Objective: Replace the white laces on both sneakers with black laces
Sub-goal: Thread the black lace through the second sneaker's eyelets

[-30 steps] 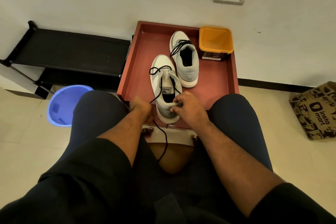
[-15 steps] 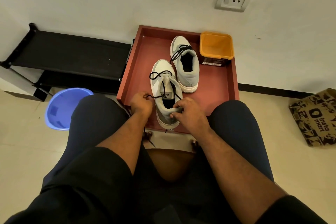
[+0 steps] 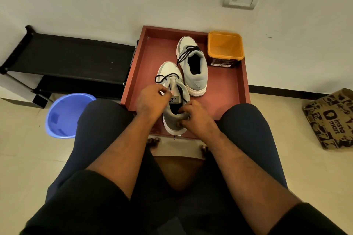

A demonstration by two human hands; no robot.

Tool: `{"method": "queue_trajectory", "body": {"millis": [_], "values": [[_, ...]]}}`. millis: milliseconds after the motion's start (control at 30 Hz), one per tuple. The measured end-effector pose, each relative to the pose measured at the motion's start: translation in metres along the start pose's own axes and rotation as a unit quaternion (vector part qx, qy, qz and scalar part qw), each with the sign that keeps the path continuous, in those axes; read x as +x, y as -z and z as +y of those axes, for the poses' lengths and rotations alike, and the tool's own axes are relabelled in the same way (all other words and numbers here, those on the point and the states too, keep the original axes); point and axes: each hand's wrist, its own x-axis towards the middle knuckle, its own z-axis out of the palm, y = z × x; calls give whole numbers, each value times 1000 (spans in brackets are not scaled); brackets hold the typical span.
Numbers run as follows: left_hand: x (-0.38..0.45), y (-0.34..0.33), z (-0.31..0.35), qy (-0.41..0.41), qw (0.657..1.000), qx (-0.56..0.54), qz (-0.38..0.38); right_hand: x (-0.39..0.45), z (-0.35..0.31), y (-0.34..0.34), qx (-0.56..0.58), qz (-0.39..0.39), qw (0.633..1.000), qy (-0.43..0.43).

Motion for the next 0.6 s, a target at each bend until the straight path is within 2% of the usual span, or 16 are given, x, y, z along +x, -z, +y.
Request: {"method": "queue_trajectory", "body": {"millis": [133, 233, 333, 600], "values": [[-4, -13, 7, -34, 986, 161, -16, -1, 0, -5, -12, 22, 1000, -5], [-5, -15, 11, -31, 978, 205, -5, 0, -1, -6, -4, 44, 999, -8], [-6, -13, 16, -15, 970, 243, -17, 2, -2, -9, 6, 26, 999, -28], [-18, -9, 11, 28, 980, 195, -20, 4, -4, -9, 51, 23, 998, -40]]}}
